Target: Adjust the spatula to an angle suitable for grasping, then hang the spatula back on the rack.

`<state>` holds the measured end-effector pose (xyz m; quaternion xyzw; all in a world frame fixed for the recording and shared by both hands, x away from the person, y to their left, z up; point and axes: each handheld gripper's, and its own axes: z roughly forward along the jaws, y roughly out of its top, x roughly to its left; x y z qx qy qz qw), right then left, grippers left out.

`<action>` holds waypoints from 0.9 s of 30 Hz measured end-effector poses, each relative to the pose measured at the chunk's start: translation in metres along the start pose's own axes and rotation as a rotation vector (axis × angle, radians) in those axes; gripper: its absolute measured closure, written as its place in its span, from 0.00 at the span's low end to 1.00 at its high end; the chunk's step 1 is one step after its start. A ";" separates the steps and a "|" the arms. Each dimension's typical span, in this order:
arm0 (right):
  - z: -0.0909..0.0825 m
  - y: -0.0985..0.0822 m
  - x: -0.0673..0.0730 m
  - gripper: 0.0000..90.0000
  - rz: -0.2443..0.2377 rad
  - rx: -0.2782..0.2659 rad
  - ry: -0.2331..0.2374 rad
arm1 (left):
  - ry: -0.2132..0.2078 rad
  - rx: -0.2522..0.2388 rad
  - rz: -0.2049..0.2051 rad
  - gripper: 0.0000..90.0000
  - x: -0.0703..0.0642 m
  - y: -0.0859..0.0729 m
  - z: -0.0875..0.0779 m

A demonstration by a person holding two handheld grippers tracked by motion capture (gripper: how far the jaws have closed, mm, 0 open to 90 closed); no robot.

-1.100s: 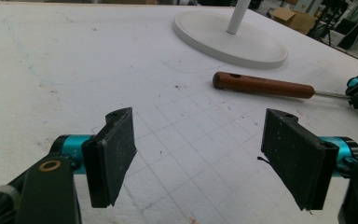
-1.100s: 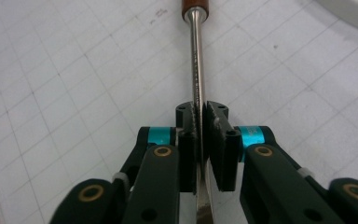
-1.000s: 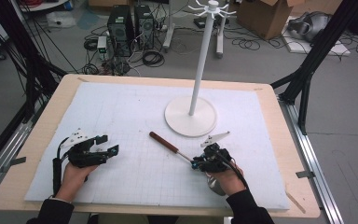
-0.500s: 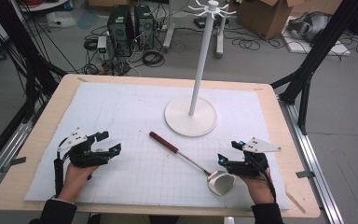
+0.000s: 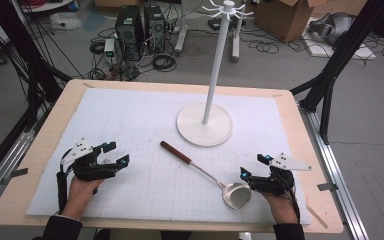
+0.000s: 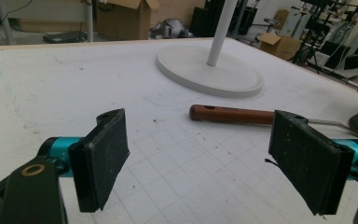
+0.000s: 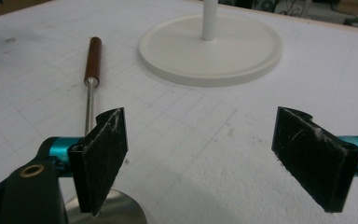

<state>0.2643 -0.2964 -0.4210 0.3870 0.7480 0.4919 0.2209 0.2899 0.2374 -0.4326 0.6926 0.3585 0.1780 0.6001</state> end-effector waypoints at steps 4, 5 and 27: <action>0.003 0.006 0.007 0.18 0.005 -0.001 0.016 | -0.002 0.011 0.010 0.22 -0.001 0.000 -0.001; 0.003 0.006 0.007 0.18 0.005 -0.001 0.016 | -0.003 0.012 0.005 0.22 -0.001 0.000 -0.001; 0.052 0.026 0.050 0.30 -0.197 0.248 0.147 | 0.000 0.030 -0.001 0.22 -0.001 -0.010 -0.004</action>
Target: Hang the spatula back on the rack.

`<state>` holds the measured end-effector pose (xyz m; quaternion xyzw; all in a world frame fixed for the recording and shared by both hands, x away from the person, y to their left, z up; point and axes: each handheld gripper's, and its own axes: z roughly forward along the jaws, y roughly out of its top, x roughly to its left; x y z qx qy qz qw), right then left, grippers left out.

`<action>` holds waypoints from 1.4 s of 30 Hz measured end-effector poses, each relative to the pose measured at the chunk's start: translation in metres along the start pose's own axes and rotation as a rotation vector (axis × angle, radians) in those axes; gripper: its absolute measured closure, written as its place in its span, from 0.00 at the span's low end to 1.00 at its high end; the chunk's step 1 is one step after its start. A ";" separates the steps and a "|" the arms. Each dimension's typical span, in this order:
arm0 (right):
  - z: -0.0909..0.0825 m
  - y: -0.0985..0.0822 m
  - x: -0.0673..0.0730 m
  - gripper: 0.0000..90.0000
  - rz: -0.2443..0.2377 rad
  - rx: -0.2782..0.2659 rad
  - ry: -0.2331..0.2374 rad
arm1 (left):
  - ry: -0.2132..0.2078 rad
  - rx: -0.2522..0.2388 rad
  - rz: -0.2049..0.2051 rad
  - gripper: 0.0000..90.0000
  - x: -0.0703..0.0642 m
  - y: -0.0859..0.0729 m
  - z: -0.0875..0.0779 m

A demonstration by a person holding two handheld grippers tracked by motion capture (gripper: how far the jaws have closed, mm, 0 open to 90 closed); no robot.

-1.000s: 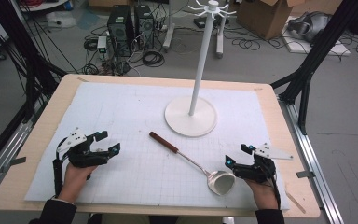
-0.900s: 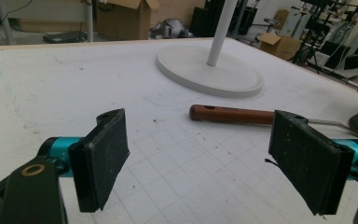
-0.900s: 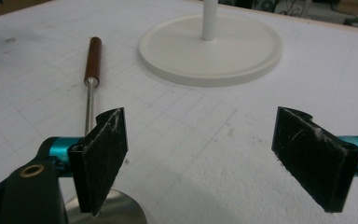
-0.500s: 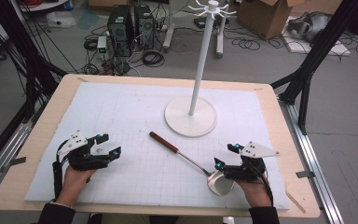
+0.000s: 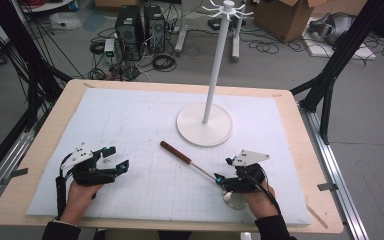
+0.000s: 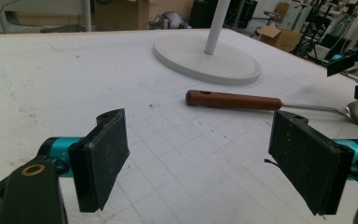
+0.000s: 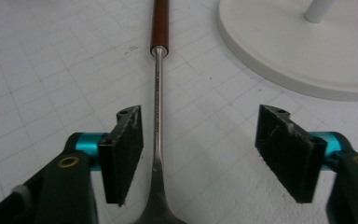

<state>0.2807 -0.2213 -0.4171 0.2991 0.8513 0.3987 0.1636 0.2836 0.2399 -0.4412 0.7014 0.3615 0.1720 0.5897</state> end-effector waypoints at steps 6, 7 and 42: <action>0.013 0.007 0.009 0.31 -0.010 0.038 0.009 | -0.012 0.014 0.002 0.22 -0.001 -0.001 0.003; 0.018 0.009 0.011 0.35 -0.013 0.056 0.021 | -0.012 0.015 0.001 0.22 0.000 -0.001 0.003; 0.045 0.019 0.014 0.93 0.039 0.255 0.060 | -0.023 0.029 -0.017 0.23 0.001 -0.005 0.007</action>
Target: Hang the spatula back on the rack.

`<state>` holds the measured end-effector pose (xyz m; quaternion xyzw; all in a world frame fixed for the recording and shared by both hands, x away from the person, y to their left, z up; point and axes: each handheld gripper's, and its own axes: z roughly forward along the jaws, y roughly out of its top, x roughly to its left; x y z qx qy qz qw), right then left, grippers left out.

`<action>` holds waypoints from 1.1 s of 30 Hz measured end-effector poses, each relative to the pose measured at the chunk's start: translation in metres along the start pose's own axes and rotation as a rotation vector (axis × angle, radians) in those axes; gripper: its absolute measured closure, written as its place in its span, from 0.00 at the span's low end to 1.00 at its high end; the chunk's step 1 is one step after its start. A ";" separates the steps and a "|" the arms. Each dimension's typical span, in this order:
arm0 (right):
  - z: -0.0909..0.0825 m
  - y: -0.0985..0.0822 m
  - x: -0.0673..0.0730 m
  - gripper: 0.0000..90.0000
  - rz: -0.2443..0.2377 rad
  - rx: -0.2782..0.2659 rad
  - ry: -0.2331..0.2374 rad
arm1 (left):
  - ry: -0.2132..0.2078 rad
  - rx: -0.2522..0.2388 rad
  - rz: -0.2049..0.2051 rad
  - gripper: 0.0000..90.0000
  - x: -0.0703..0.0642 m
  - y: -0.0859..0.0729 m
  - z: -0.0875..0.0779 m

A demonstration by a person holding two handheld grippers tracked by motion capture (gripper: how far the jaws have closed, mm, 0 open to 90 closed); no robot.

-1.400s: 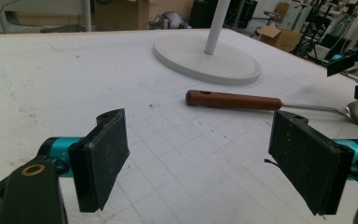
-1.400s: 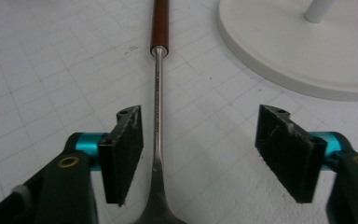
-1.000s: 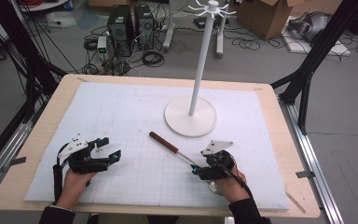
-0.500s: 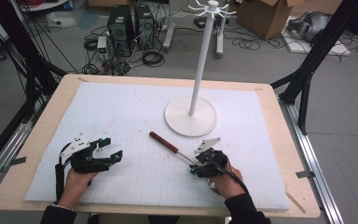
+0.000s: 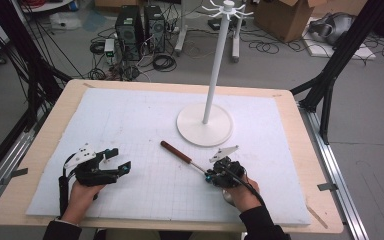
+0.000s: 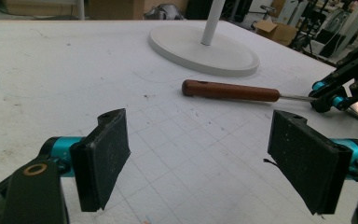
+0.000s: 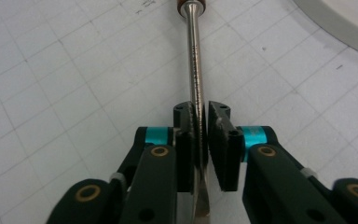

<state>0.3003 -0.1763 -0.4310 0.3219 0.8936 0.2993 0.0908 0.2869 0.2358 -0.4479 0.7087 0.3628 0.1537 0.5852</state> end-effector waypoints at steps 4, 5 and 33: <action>0.000 0.001 0.002 0.94 0.008 0.008 -0.016 | -0.003 0.002 0.003 0.23 -0.001 0.000 0.001; 0.000 0.001 0.003 0.94 0.005 0.007 -0.020 | -0.004 0.001 0.000 0.23 -0.001 -0.001 0.001; -0.031 0.016 0.021 0.94 0.022 -0.397 0.044 | -0.157 -0.043 -0.120 0.28 -0.034 0.060 0.041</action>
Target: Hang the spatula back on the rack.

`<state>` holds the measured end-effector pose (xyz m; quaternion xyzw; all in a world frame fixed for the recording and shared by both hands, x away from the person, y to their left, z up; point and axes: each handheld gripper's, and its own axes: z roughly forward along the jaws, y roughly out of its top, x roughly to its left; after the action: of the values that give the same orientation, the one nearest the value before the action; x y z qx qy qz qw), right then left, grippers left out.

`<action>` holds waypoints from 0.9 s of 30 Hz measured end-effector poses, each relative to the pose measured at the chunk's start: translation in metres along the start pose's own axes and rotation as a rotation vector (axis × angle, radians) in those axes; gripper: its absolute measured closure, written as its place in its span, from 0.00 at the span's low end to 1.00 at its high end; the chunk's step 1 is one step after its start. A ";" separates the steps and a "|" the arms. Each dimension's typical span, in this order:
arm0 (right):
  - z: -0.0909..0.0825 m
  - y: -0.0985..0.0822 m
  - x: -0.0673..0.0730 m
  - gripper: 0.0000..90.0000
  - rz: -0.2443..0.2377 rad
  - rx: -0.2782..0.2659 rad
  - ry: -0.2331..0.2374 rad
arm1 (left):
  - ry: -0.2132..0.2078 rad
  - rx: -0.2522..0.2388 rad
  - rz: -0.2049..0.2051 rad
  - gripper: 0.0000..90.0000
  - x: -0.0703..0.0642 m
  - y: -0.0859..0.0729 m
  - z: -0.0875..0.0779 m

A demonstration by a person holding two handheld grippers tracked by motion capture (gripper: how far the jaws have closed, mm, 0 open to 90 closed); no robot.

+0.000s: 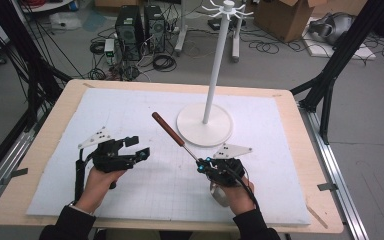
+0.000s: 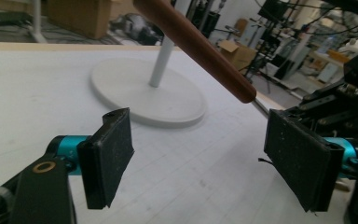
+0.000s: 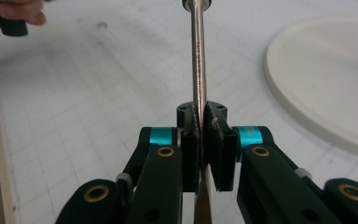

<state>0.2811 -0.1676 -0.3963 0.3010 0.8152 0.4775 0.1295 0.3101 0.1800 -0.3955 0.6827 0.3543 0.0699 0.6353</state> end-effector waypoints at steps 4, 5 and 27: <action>0.001 0.005 0.008 0.94 -0.013 -0.054 -0.018 | -0.072 -0.009 -0.022 0.34 -0.008 0.016 0.018; 0.001 0.007 0.010 0.94 -0.022 -0.063 -0.030 | -0.080 -0.011 -0.021 0.33 -0.010 0.020 0.022; 0.006 0.013 0.030 0.94 -0.123 -0.093 -0.103 | -0.118 0.017 -0.152 0.71 -0.021 0.060 0.047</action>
<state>0.2649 -0.1402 -0.3854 0.2685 0.8014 0.4898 0.2142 0.3440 0.1336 -0.3419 0.6621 0.3678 -0.0220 0.6525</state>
